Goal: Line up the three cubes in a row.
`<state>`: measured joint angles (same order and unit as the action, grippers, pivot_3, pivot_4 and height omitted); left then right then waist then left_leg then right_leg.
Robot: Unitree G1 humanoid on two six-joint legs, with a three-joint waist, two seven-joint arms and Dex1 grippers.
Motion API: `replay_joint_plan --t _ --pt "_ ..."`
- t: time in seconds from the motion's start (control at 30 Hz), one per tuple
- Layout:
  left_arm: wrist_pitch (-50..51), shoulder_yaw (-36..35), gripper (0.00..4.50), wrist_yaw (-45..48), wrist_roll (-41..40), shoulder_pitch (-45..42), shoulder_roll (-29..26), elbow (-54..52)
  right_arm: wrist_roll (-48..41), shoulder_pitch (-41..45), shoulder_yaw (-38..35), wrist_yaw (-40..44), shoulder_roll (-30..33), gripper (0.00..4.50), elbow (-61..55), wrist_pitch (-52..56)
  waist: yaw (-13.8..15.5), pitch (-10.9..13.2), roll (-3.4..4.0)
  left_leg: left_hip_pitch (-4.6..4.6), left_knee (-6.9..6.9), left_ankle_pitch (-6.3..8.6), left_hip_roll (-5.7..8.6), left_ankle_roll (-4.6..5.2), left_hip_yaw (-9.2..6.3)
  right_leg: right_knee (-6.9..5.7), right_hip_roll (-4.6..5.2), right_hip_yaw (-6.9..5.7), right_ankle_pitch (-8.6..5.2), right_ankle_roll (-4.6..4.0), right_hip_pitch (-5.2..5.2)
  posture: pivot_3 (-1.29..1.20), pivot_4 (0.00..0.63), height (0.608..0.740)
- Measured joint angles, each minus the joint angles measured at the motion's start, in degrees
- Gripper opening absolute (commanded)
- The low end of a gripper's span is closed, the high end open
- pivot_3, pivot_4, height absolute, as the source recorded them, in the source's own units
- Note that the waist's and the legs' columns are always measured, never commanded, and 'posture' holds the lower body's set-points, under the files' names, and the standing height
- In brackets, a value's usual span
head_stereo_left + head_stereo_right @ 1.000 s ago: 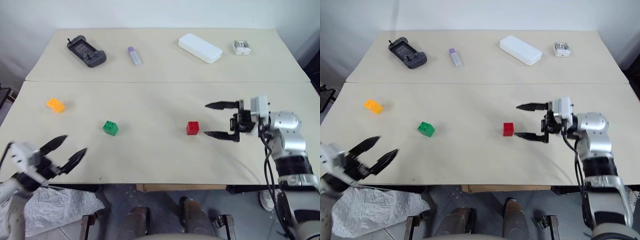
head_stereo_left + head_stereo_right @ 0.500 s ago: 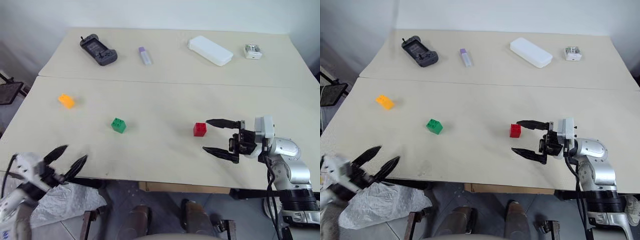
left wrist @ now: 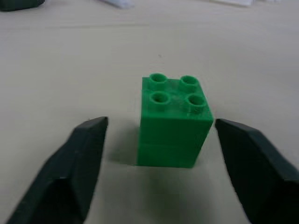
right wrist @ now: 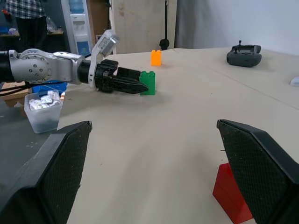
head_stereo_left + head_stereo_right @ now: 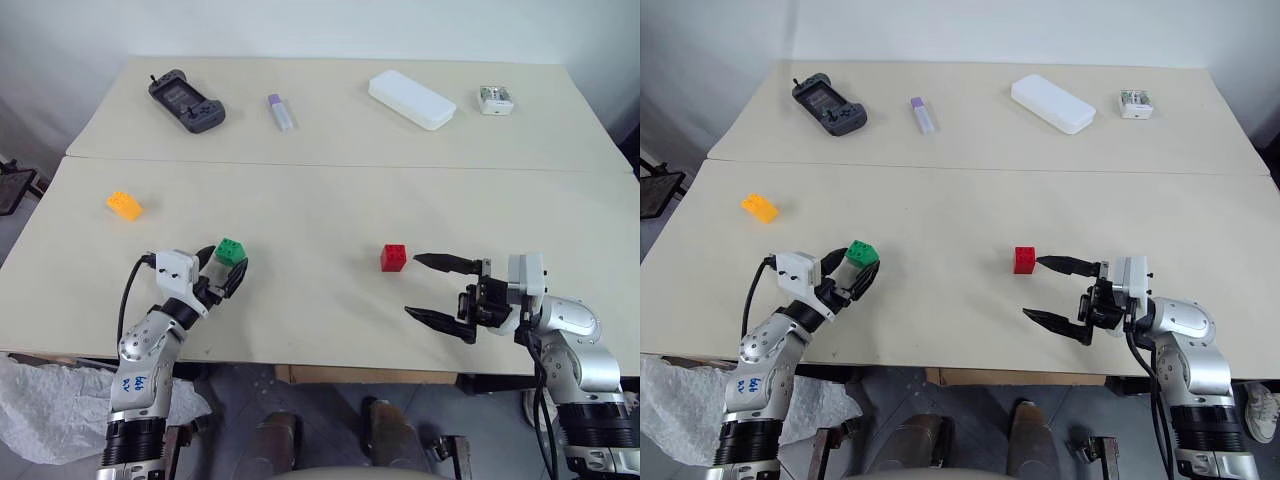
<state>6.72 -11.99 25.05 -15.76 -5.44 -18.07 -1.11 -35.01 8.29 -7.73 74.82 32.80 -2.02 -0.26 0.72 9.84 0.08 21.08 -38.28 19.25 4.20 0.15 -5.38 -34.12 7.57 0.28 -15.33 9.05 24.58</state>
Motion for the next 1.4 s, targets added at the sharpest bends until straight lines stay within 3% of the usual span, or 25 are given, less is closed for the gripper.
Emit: replay_joint_plan --t 0.17,0.2,0.37,0.5,0.6,0.7,0.8,0.97,1.13,1.4 --pt "-2.1 1.37 1.55 4.09 0.03 -3.35 -1.45 4.82 0.73 -1.97 -0.02 -1.86 -1.24 4.5 -0.36 -0.98 0.66 0.0 -0.01 0.0 -0.04 0.0 0.03 0.0 0.0 -0.01 0.02 0.0 0.0 0.0 -0.01 0.0 0.15 0.74" --pt "-2.73 1.85 1.49 5.9 -0.01 -4.16 -2.43 6.11 0.8 -2.37 0.0 -2.19 -1.4 4.5 -0.7 -0.98 0.75 0.0 -0.01 0.01 -0.05 0.0 0.04 0.0 -0.02 0.0 0.03 -0.01 0.0 0.0 -0.02 0.0 0.15 0.74" --pt "-5.75 3.58 1.49 21.27 -2.45 -11.23 -8.11 15.04 0.34 -5.29 -0.53 -3.13 -1.09 4.5 -3.29 -0.65 0.73 0.0 -0.02 0.06 -0.1 0.0 0.07 0.0 -0.06 0.01 0.0 -0.08 0.0 0.0 -0.02 0.0 0.15 0.74" --pt "-7.77 5.42 1.49 39.48 -3.93 -24.77 -15.19 25.9 -0.01 -7.16 -2.49 -2.92 0.86 4.5 -3.87 -0.48 0.61 0.01 -0.02 0.05 -0.16 0.0 0.15 0.0 -0.06 -0.06 -0.02 -0.12 0.0 -0.01 -0.04 0.0 0.15 0.74" --pt "-8.59 8.99 1.49 48.96 -3.96 -34.45 -14.33 30.89 -0.4 -7.54 -3.81 -2.78 1.64 4.5 -4.36 -0.48 0.73 0.0 -0.01 0.06 -0.22 0.02 0.18 0.04 -0.08 -0.08 0.0 -0.13 0.01 0.0 -0.1 0.0 0.15 0.74" --pt "-10.96 13.23 1.49 54.52 -2.12 -39.61 -10.0 36.83 -1.01 -8.76 -5.36 -2.11 2.55 4.5 -4.67 -0.49 0.65 -0.01 0.0 0.08 -0.28 0.07 0.27 0.12 -0.02 -0.06 -0.02 -0.13 0.01 0.01 -0.11 0.0 0.15 0.74" --pt "-14.78 16.71 1.49 57.56 0.47 -42.36 -4.35 45.07 -1.69 -11.66 -6.98 -1.34 2.92 4.5 -4.83 -0.55 0.51 0.03 -0.07 0.12 -0.3 0.07 0.25 0.14 0.07 -0.03 -0.08 -0.13 0.02 0.02 -0.09 0.0 0.15 0.74" --pt "-24.21 18.95 1.49 57.87 5.3 -47.83 0.59 58.94 -2.07 -14.44 -8.87 -2.87 2.9 4.5 -7.31 -0.57 0.26 0.1 -0.19 0.1 -0.42 0.07 0.18 0.13 0.4 -0.09 -0.12 -0.08 0.05 0.08 -0.08 0.0 0.15 0.74" --pt "-30.19 18.62 1.49 55.51 8.35 -51.05 1.95 67.07 -2.15 -16.59 -9.52 -4.54 2.74 4.5 -9.92 -0.71 0.65 0.14 -0.25 0.14 -0.59 0.11 0.19 0.19 0.49 -0.14 -0.11 -0.07 0.06 0.1 -0.08 0.0 0.15 0.74" --pt "-31.08 16.8 1.49 53.72 10.6 -52.62 1.87 72.22 -2.24 -18.22 -10.54 -5.7 2.74 4.5 -11.28 -0.71 0.68 0.15 -0.26 0.15 -0.71 0.19 0.21 0.3 0.48 -0.25 -0.1 -0.03 0.06 0.1 -0.08 0.0 0.15 0.74"
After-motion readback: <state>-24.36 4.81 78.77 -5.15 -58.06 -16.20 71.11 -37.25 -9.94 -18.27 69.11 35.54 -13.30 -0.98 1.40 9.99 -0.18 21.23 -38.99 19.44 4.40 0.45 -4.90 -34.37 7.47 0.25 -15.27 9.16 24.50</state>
